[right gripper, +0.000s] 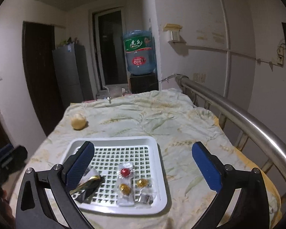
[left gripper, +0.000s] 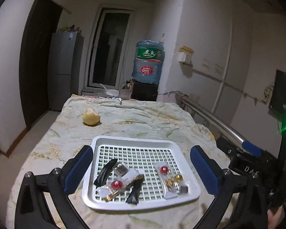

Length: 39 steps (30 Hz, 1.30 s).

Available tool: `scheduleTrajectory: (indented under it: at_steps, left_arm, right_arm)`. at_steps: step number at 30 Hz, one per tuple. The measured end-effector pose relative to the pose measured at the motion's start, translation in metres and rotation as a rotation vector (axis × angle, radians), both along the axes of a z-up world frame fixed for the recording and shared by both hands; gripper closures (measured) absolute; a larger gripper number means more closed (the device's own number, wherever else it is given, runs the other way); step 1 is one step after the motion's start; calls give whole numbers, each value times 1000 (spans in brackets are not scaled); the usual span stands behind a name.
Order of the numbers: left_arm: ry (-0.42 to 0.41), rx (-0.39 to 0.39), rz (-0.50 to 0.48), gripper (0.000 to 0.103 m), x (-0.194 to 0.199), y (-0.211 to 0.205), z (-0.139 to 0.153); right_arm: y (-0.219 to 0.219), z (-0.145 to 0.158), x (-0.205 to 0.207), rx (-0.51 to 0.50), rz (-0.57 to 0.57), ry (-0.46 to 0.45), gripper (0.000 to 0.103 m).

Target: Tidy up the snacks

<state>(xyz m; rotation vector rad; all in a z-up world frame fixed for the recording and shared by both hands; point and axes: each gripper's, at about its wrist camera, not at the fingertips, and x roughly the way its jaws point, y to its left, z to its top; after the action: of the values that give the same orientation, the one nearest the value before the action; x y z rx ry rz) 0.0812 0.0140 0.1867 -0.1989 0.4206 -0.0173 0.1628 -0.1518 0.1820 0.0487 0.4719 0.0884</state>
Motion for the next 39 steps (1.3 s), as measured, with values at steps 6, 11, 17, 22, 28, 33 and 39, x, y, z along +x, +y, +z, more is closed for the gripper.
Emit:
scheduleTrajectory:
  at_steps: [6, 11, 17, 22, 28, 33, 39]
  left_arm:
    - [5, 24, -17, 0, -33, -7, -1]
    - [36, 57, -8, 0, -60, -5, -14]
    - [94, 84, -10, 0, -77, -5, -36]
    - [144, 105, -10, 0, -83, -5, -54]
    - [234, 120, -4, 0, -78, -3, -86]
    - [313, 115, 5, 0, -68, 0, -113]
    - [396, 128, -9, 0, -53, -3, -134]
  right_arm:
    - [4, -6, -36, -57, 18, 24, 0]
    - [1, -24, -69, -65, 19, 44, 0]
    - [5, -48, -94, -91, 20, 81, 0]
    - [10, -66, -101, -109, 29, 113, 0]
    - [11, -94, -96, -123, 39, 181, 0]
    - [11, -115, -88, -126, 39, 240, 0]
    - [10, -129, -77, -98, 53, 298, 0]
